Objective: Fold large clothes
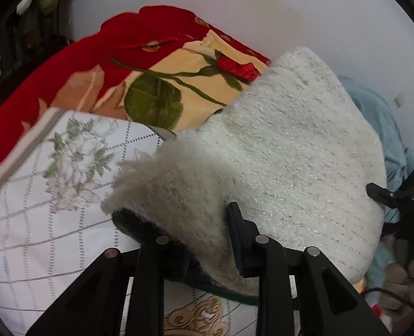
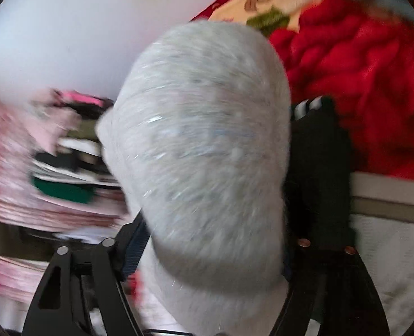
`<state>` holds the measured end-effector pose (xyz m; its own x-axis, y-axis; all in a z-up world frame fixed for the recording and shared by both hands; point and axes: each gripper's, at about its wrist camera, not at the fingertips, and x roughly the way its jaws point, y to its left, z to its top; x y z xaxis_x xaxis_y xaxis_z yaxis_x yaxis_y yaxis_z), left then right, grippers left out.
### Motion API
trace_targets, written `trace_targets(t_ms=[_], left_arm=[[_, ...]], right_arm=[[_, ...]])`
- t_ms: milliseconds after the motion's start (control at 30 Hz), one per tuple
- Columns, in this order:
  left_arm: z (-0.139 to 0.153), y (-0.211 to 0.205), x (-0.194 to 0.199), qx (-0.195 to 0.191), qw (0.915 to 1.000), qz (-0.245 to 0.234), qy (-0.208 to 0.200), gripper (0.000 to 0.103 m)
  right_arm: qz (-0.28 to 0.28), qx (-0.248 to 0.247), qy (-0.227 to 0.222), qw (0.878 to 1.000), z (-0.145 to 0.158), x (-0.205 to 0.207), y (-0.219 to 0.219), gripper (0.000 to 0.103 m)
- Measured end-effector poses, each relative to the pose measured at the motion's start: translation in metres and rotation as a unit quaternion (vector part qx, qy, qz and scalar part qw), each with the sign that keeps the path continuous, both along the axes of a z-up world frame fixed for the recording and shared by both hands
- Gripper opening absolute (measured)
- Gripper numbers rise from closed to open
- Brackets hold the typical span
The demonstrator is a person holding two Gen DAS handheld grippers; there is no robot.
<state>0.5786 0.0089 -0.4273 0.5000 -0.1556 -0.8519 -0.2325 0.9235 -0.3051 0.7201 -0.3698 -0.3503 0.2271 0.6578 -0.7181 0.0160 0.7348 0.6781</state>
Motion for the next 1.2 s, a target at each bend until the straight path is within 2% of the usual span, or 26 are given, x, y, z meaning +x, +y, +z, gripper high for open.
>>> trace_targets(t_ms=[67, 100, 133, 167, 200, 233, 267, 300, 333, 400, 467, 633, 733, 967, 1100, 1200], left_arm=[[0.005, -0.005, -0.001, 0.023, 0.9997, -0.010, 0.006, 0.025], [0.010, -0.007, -0.004, 0.037, 0.9992, -0.013, 0.009, 0.033], [0.013, -0.009, -0.005, 0.048, 0.9987, -0.016, 0.011, 0.049], [0.018, -0.010, -0.008, 0.061, 0.9979, -0.019, 0.011, 0.060], [0.027, -0.013, -0.013, 0.076, 0.9969, -0.021, 0.008, 0.080], [0.031, -0.013, -0.014, 0.084, 0.9962, -0.022, 0.006, 0.086], [0.042, -0.017, -0.020, 0.102, 0.9944, -0.027, 0.003, 0.086], [0.050, -0.019, -0.023, 0.116, 0.9927, -0.031, 0.003, 0.087], [0.054, -0.020, -0.025, 0.127, 0.9914, -0.033, 0.003, 0.095], [0.074, -0.026, -0.037, 0.153, 0.9874, -0.041, -0.003, 0.097], [0.092, -0.030, -0.049, 0.167, 0.9847, -0.048, -0.013, 0.097], [0.140, -0.038, -0.084, 0.196, 0.9776, -0.068, -0.036, 0.097], [0.166, -0.039, -0.105, 0.197, 0.9764, -0.077, -0.044, 0.098], [0.237, -0.036, -0.170, 0.184, 0.9753, -0.096, -0.075, 0.098], [0.281, -0.036, -0.213, 0.184, 0.9729, -0.106, -0.092, 0.098], [0.313, -0.037, -0.247, 0.188, 0.9704, -0.109, -0.105, 0.098]], right_arm=[[0.001, -0.073, -0.021, 0.997, 0.022, -0.008, 0.010, 0.080], [0.001, -0.122, -0.035, 0.992, 0.033, -0.014, 0.017, 0.080], [-0.001, -0.161, -0.047, 0.986, 0.043, -0.020, 0.025, 0.082], [-0.004, -0.196, -0.056, 0.979, 0.046, -0.028, 0.026, 0.084], [-0.008, -0.234, -0.063, 0.970, 0.046, -0.039, 0.027, 0.085], [-0.009, -0.260, -0.066, 0.963, 0.045, -0.050, 0.030, 0.085], [-0.010, -0.283, -0.065, 0.957, 0.050, -0.057, 0.039, 0.086], [-0.011, -0.304, -0.065, 0.950, 0.052, -0.066, 0.044, 0.089], [-0.011, -0.325, -0.068, 0.943, 0.048, -0.080, 0.046, 0.097], [-0.022, -0.364, -0.065, 0.929, 0.054, -0.109, 0.059, 0.103], [-0.029, -0.375, -0.061, 0.925, 0.059, -0.131, 0.060, 0.103], [-0.070, -0.409, -0.085, 0.906, 0.108, -0.189, 0.077, 0.103], [-0.095, -0.427, -0.105, 0.893, 0.157, -0.232, 0.090, 0.103], [-0.141, -0.447, -0.149, 0.871, 0.266, -0.326, 0.106, 0.103], [-0.155, -0.453, -0.168, 0.862, 0.321, -0.382, 0.115, 0.103], [-0.162, -0.451, -0.179, 0.859, 0.357, -0.421, 0.119, 0.103]])
